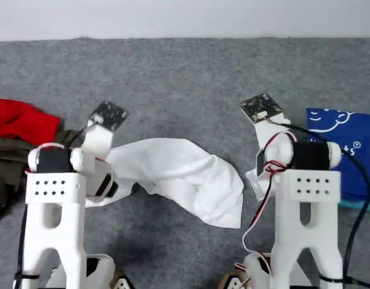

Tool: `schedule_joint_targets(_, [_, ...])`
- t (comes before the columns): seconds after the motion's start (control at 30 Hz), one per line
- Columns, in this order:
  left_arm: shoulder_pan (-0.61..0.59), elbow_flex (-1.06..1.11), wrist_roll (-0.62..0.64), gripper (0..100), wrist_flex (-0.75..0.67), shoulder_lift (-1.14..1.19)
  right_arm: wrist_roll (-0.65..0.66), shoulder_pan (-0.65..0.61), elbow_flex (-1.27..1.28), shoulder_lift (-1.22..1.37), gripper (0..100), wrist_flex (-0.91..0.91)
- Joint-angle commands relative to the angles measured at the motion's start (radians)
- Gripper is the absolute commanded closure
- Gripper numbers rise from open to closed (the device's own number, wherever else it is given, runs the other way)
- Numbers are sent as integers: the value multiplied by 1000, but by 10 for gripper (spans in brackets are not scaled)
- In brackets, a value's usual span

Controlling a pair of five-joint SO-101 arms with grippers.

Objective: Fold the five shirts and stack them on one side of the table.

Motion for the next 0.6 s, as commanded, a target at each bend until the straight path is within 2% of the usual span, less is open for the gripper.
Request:
schedule_joint_targets(0.0, [-55, 110, -49, 768, -126, -29, 5, -16, -8, 18, 979, 39])
schedule_joint_targets(0.23, [-55, 282, -51, 743, -382, -26, 5, -15, -8, 19, 979, 39])
schedule_joint_targets(0.4, [-44, 355, -49, 746, -465, -6, 5, -15, -8, 19, 979, 39])
schedule_joint_targets(0.57, [-46, 331, -44, 748, -525, 173, 5, -16, -8, 27, 979, 39])
